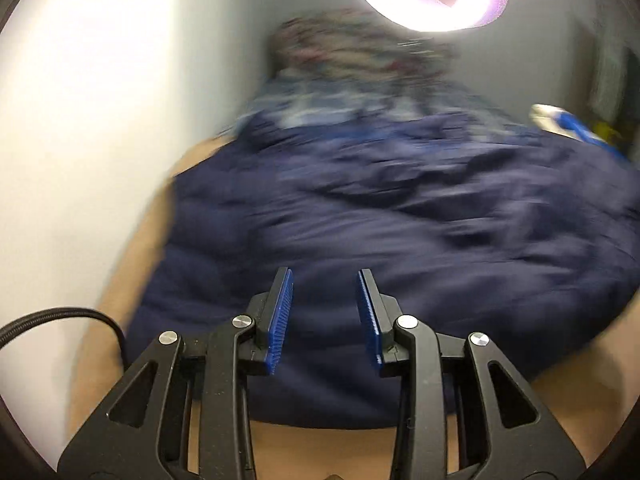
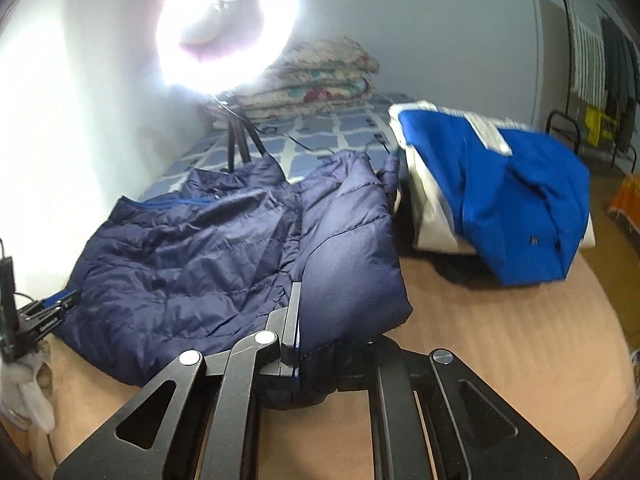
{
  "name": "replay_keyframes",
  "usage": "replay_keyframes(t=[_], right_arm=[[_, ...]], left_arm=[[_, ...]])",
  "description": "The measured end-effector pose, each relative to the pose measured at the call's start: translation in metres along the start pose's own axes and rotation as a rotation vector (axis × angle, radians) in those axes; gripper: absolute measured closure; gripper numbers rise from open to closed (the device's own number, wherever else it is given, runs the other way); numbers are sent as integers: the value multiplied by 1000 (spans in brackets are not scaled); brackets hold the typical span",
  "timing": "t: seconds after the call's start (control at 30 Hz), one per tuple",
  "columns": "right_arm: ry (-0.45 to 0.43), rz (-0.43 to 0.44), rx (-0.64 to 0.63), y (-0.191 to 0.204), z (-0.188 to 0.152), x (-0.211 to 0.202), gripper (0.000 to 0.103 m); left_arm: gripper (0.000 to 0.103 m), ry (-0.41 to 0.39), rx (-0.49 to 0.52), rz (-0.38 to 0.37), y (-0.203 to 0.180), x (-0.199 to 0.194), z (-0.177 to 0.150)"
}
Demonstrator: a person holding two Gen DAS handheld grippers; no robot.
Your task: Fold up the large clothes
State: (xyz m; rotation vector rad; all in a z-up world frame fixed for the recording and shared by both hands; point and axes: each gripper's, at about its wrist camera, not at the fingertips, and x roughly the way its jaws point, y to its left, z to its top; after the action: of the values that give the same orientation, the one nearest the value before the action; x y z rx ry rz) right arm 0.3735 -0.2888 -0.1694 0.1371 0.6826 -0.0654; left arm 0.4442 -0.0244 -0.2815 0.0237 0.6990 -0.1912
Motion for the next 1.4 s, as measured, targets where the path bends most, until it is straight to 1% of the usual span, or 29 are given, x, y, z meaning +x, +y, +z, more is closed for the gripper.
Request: replay_keyframes(t=[0.03, 0.07, 0.1, 0.17, 0.2, 0.27, 0.3, 0.33, 0.43, 0.5, 0.57, 0.6, 0.67, 0.73, 0.83, 0.93, 1.03, 1.13, 1.2, 1.27, 1.4], right_arm=[[-13, 0, -13, 4, 3, -3, 95], [-24, 1, -25, 8, 6, -6, 95], [-34, 1, -38, 13, 9, -8, 95], [-46, 4, -53, 21, 12, -12, 95], [-50, 8, -60, 25, 14, -13, 95], [-59, 22, -67, 32, 18, -15, 95], [-61, 31, -70, 36, 20, -16, 95], [-61, 38, -71, 40, 21, -16, 95], [-76, 56, -93, 56, 27, -19, 95], [-90, 78, -106, 67, 33, -23, 95], [-100, 98, -122, 78, 38, -26, 95], [-108, 109, -139, 86, 41, -28, 95], [-120, 138, -181, 105, 46, -32, 95], [-128, 169, -213, 124, 49, -36, 95], [-134, 217, -258, 155, 52, -38, 95], [-126, 255, -290, 182, 51, -33, 95], [-105, 294, -322, 215, 48, -23, 95], [-72, 336, -354, 248, 40, -11, 95], [-42, 364, -382, 275, 30, 3, 95], [-13, 386, -397, 295, 21, 15, 95], [88, 440, -439, 345, -13, 53, 95]], left_arm=[[69, 6, 6, -35, -11, 0, 1], [69, 18, 5, -87, -27, 3, 2], [69, 31, 14, -119, -41, 7, 3], [69, 46, 50, -126, -69, 20, 3], [69, 73, 58, -140, -79, 30, 1], [69, 123, 80, -145, -92, 46, -10], [70, 143, 102, -128, -97, 56, -15], [70, 142, 101, -125, -98, 55, -20], [70, 120, 51, -133, -84, 39, -19], [70, 60, 13, -123, -64, 6, -21], [70, 28, 0, -116, -53, -23, -30], [70, 13, -8, -108, -44, -44, -37], [70, 1, -11, -114, -36, -74, -51], [69, -13, -9, -114, -31, -106, -74], [69, -4, 11, -97, -26, -136, -107], [69, 12, 22, -73, -20, -148, -132], [69, 35, 11, -74, -15, -156, -152], [70, 69, -67, -105, 3, -151, -162], [70, 73, -108, -105, 13, -153, -168], [70, 67, -119, -98, 19, -151, -169], [70, 62, -123, -91, 23, -154, -173]])
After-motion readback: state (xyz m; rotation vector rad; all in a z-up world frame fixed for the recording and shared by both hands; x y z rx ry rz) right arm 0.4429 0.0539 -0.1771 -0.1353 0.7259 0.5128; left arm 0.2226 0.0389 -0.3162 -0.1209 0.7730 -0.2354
